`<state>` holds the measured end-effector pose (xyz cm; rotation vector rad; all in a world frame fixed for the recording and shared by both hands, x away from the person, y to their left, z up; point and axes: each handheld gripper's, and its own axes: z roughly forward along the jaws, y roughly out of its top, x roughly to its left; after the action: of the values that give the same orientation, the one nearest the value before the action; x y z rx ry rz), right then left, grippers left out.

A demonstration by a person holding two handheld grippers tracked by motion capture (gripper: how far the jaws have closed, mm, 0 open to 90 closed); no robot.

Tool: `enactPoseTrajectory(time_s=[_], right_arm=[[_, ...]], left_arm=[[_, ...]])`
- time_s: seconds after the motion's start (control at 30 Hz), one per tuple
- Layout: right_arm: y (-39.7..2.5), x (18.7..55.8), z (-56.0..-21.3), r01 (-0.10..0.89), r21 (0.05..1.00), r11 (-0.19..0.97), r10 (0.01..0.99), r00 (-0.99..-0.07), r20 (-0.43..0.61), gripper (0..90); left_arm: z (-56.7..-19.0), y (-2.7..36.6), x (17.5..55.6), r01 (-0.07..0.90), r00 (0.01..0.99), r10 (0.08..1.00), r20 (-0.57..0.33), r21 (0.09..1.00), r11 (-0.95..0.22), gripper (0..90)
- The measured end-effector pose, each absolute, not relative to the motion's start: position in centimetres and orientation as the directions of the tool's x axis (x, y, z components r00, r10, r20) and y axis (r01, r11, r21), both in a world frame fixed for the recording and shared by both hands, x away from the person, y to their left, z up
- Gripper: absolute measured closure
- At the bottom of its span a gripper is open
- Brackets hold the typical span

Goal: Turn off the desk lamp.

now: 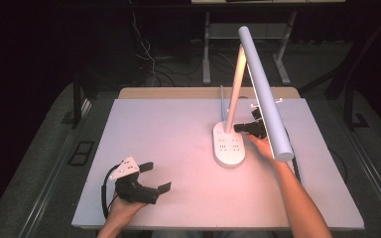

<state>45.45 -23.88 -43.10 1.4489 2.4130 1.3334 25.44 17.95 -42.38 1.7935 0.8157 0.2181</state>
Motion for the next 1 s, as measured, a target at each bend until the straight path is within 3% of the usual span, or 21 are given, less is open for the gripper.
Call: enactPoseTrajectory(time_s=[1.0], right_arm=[[-23.21,45.07,-42.99,0.698,0.685,0.206,0.749,-0.563,0.348,90.0]], left_arm=[[-42.35,17.97,25.42,0.418,0.748,0.621,-0.234,0.893,-0.168,0.0]])
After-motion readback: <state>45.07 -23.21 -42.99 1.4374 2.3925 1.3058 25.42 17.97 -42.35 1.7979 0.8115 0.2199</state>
